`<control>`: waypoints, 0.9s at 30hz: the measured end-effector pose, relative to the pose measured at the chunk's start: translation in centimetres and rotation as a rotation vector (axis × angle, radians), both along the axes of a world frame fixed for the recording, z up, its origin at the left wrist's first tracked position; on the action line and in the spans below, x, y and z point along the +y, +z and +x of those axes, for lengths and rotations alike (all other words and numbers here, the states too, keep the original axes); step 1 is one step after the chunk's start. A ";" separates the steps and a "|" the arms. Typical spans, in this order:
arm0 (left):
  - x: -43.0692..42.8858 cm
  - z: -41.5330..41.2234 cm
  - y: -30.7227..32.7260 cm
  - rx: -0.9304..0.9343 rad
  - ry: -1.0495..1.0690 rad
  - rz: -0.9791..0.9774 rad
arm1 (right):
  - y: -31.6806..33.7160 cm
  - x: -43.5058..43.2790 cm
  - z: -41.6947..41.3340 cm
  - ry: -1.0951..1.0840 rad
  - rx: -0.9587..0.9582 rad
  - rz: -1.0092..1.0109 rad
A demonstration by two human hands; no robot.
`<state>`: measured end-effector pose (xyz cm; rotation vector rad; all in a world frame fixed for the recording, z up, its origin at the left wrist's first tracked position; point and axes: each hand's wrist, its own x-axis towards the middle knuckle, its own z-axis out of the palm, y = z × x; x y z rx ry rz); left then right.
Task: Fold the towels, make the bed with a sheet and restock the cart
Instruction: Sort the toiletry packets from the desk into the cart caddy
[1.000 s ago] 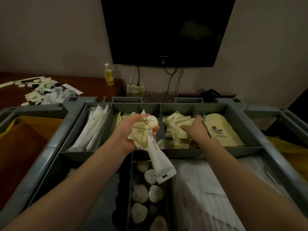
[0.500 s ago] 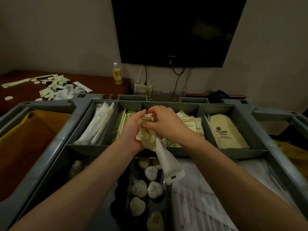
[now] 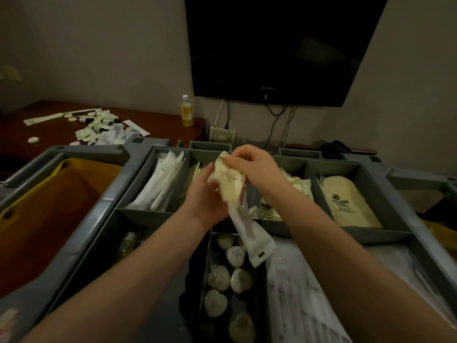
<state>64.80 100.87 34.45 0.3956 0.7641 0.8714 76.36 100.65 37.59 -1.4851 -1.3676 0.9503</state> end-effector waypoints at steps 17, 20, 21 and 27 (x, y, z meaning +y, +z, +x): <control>-0.3 1.6 1.3 0.489 -0.085 0.307 | -1.3 1.3 2.2 -0.318 0.320 0.057; 0.0 1.6 1.1 0.473 -0.058 0.337 | -1.6 0.7 3.1 -0.218 0.412 -0.098; -0.1 1.7 1.1 0.465 -0.061 0.337 | -1.7 0.5 3.3 -0.233 0.403 -0.090; -0.5 2.4 1.1 0.396 -0.092 0.269 | -2.7 0.3 3.2 -0.510 0.330 0.086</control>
